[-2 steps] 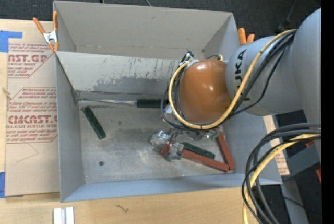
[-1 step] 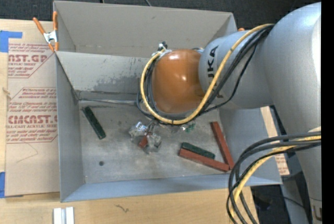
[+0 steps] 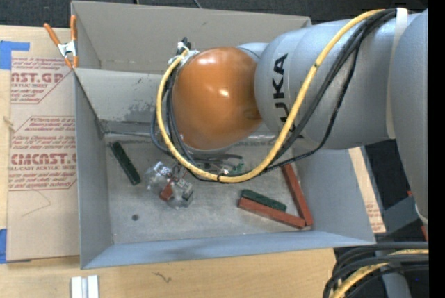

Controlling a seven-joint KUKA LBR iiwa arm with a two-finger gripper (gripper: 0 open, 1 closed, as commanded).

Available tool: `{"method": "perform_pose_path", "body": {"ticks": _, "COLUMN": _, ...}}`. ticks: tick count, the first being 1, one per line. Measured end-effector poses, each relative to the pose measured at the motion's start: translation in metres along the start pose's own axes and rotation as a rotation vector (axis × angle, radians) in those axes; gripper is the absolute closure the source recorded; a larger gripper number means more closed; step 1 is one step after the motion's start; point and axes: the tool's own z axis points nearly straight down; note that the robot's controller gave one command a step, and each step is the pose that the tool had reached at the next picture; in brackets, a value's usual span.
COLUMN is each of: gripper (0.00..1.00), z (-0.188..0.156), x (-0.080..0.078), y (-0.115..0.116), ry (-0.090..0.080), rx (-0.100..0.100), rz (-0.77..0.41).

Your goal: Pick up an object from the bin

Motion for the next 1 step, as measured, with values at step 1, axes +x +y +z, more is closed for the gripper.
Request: {"method": "perform_pose_path", "body": {"ticks": 1, "gripper": 1.00, "z": -0.0414, "x": 0.0065, "y": -0.0147, "ry": 0.004, "rx": 0.002, "rz": -0.050}}
